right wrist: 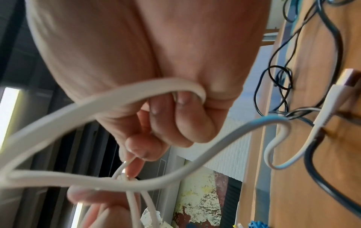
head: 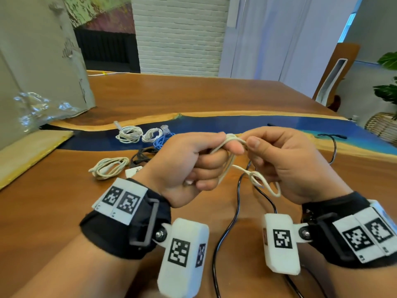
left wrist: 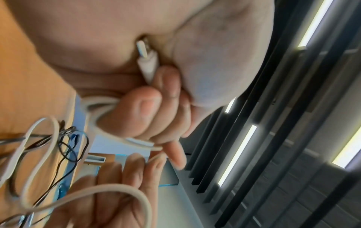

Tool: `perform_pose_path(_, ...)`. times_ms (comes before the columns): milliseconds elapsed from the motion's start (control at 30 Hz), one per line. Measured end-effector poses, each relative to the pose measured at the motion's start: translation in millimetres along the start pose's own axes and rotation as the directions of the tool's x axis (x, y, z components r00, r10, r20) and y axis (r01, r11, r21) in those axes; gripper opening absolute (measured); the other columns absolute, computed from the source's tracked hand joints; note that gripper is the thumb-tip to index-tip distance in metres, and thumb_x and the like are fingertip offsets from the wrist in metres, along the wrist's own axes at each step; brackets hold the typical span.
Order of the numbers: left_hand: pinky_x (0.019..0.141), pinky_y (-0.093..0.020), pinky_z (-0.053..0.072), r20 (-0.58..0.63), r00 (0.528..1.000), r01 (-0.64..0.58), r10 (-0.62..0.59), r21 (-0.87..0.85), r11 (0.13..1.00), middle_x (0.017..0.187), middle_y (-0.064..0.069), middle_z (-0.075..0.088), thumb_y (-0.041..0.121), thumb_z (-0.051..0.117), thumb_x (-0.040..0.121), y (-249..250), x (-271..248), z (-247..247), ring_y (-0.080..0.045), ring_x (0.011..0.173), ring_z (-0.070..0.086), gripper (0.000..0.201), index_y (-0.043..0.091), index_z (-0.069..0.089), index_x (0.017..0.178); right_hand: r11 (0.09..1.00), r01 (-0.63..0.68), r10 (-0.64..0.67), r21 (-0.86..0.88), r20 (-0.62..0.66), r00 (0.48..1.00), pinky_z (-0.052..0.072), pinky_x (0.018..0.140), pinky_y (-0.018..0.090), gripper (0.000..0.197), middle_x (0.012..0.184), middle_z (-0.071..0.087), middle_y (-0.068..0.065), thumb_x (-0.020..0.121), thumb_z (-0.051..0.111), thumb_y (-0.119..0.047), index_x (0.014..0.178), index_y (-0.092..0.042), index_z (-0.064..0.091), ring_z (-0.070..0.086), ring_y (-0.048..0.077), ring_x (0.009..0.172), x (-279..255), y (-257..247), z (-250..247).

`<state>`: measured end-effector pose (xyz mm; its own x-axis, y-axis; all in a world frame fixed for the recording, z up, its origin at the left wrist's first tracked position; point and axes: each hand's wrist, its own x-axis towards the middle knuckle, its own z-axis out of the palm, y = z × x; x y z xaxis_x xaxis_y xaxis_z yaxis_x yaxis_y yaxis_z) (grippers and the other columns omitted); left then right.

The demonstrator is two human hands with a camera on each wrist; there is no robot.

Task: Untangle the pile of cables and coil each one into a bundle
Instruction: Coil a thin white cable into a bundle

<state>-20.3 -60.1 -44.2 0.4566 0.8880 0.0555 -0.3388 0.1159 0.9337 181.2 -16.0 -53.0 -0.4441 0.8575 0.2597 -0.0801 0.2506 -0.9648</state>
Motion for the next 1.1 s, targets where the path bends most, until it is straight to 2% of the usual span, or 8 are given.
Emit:
perform_pose_path(100,0.037,-0.020,0.016,-0.027,0.998,-0.062,0.058,-0.204,0.977,0.055,0.007,0.014,0.027,0.036,0.105,-1.9,4.6,2.5,-0.008,0.041,0.007,0.040,0.006,0.069,0.099,0.991,-0.079,0.084,0.112,-0.041,0.996,0.025,0.039,0.023,0.025,0.062,0.049,0.005,0.088,0.061,-0.022,0.100,-0.012,0.080,0.026,0.012,0.044,3.7,1.9,1.0)
perform_pose_path(233,0.040,-0.021,0.013,-0.058,0.990,-0.137,0.125,-0.330,0.934,0.057,0.008,0.016,0.027,0.038,0.103,0.1,6.7,-3.7,-0.008,0.042,0.009,0.040,0.006,0.071,0.104,0.898,-0.112,0.186,0.426,-0.136,0.973,0.049,0.049,0.023,0.025,0.068,0.053,0.002,0.092,0.057,-0.014,0.108,-0.009,0.076,0.028,0.006,0.044,4.2,-0.4,-3.2)
perform_pose_path(333,0.040,-0.020,0.015,-0.012,0.991,-0.131,0.135,-0.341,0.931,0.057,0.009,0.018,0.027,0.037,0.105,0.9,4.9,-7.0,-0.008,0.042,0.012,0.038,0.007,0.069,0.108,0.856,-0.094,0.213,0.509,-0.180,0.960,0.029,0.038,0.015,0.027,0.069,0.053,0.001,0.100,0.051,-0.010,0.117,-0.010,0.072,0.026,0.004,0.045,4.4,-2.1,-9.6)
perform_pose_path(467,0.042,-0.018,0.024,0.054,0.980,-0.145,0.190,-0.458,0.877,0.057,0.008,0.027,0.026,0.035,0.107,0.8,5.0,-7.9,-0.008,0.043,0.018,0.036,0.008,0.066,0.110,0.995,-0.096,0.091,-0.017,-0.188,0.978,0.025,0.035,0.017,0.020,0.067,0.058,0.007,0.099,0.059,-0.018,0.105,-0.012,0.078,0.031,0.009,0.042,2.0,2.3,0.7)
perform_pose_path(633,0.074,-0.026,0.057,-0.065,0.974,-0.217,0.216,-0.541,0.813,0.064,0.005,0.049,0.025,0.036,0.108,3.1,4.6,-3.0,-0.011,0.063,0.056,0.026,0.010,0.057,0.103,0.876,-0.053,0.125,-0.478,0.120,0.985,0.046,0.062,0.011,0.026,0.063,0.069,0.006,0.102,0.056,-0.030,0.100,-0.022,0.081,0.057,0.005,0.048,-4.4,-7.1,19.6)
perform_pose_path(767,0.102,-0.042,0.053,-0.244,0.942,-0.298,0.229,-0.302,0.905,0.076,-0.005,0.072,0.018,0.035,0.109,-2.7,8.9,8.3,-0.026,0.096,0.074,0.029,0.003,0.060,0.111,0.727,0.028,0.167,-0.686,0.216,0.962,0.041,0.058,0.029,0.045,0.053,0.061,0.003,0.101,0.056,-0.043,0.068,-0.018,0.073,0.049,0.021,0.051,-5.8,-4.7,34.0)
perform_pose_path(900,0.099,-0.038,0.056,-0.211,0.944,-0.246,0.252,0.059,0.968,0.091,-0.014,0.076,0.016,0.037,0.110,-8.2,12.5,8.3,-0.023,0.098,0.073,0.034,-0.003,0.060,0.124,0.740,0.018,0.214,-0.673,0.260,0.942,0.031,0.049,0.021,0.027,0.046,0.044,-0.006,0.103,0.057,-0.034,0.089,-0.023,0.078,0.036,0.005,0.044,-7.8,-6.9,26.9)
perform_pose_path(1100,0.088,-0.027,0.059,-0.201,0.962,-0.110,0.183,0.329,0.938,0.107,-0.004,0.078,0.013,0.043,0.109,-10.2,11.7,11.8,-0.016,0.100,0.075,0.032,0.008,0.058,0.136,0.784,-0.094,0.291,-0.613,0.229,0.929,0.047,0.051,0.034,0.031,0.044,0.051,-0.002,0.100,0.060,-0.038,0.080,-0.020,0.077,0.054,0.019,0.041,-12.8,-7.2,24.5)
